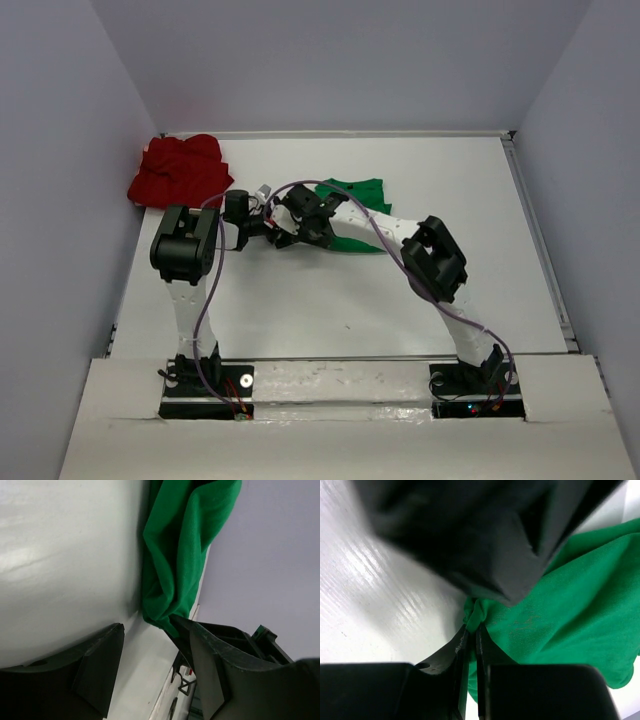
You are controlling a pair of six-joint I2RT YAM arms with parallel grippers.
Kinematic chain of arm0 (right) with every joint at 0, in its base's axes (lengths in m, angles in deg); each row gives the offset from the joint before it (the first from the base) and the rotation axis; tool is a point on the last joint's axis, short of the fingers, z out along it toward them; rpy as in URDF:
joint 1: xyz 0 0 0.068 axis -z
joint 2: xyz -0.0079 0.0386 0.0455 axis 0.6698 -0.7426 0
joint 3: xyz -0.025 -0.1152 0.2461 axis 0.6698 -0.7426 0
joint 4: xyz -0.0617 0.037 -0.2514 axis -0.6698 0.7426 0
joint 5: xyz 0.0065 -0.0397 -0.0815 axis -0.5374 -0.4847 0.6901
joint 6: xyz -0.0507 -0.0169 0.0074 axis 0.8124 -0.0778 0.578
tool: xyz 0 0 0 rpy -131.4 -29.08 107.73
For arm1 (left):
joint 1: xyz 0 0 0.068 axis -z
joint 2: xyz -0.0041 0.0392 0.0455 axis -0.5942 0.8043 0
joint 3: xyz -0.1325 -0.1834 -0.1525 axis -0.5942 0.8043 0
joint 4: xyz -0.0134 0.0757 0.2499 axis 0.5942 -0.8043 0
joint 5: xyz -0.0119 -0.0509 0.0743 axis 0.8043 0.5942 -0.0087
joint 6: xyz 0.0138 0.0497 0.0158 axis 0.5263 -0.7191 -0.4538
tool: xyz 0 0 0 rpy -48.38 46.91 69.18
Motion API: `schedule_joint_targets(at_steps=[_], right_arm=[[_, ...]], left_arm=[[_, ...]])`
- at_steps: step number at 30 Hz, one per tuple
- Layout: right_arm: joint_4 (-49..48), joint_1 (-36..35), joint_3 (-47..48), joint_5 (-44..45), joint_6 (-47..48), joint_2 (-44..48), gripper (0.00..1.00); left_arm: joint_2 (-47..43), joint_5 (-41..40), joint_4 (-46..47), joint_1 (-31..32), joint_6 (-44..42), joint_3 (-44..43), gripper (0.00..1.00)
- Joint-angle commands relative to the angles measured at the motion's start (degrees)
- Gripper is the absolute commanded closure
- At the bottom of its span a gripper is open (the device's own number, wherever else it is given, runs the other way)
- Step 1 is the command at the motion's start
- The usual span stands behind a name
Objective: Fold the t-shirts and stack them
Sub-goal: Put the neatly folded tshirt into the corner of the board with the left arm
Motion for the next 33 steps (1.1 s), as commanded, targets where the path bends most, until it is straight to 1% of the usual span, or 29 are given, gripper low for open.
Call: schedule_joint_targets(at_steps=[1, 8, 12, 14, 15, 16, 19, 26, 33], right_arm=[[0.2, 0.4, 0.2, -0.1, 0.0, 5.4, 1.00], [0.3, 0.4, 0.0, 1.0, 0.7, 7.3, 1.00], [0.3, 0.4, -0.3, 1.3, 0.8, 7.9, 1.00], [0.2, 0.9, -0.3, 1.4, 0.8, 8.1, 1.00], [0.3, 0.9, -0.3, 1.5, 0.8, 8.1, 1.00], [0.3, 0.9, -0.3, 1.5, 0.8, 8.2, 1.00], [0.3, 0.9, -0.7, 1.6, 1.0, 8.3, 1.00], [0.2, 0.9, -1.3, 2.2, 1.2, 8.6, 1.00], [0.8, 1.4, 0.7, 2.8, 1.2, 8.0, 1.00]], left_arm=[[2.7, -3.7, 0.6, 0.9, 1.8, -2.7, 0.30], [5.5, -4.0, 1.6, 2.9, 3.5, -5.5, 0.31], [6.4, -4.3, 1.8, 3.5, 4.1, -6.2, 0.30], [6.8, -4.8, 2.0, 3.7, 4.7, -6.6, 0.27], [7.0, -5.1, 2.1, 3.7, 5.0, -7.1, 0.23], [7.0, -5.3, 2.2, 3.8, 5.3, -7.3, 0.13], [7.4, -5.7, 3.6, 4.1, 7.4, -8.2, 0.01], [8.1, -5.7, 5.5, 4.6, 9.1, -9.3, 0.01], [9.7, -5.7, 7.4, 6.8, 10.3, -9.1, 0.01]])
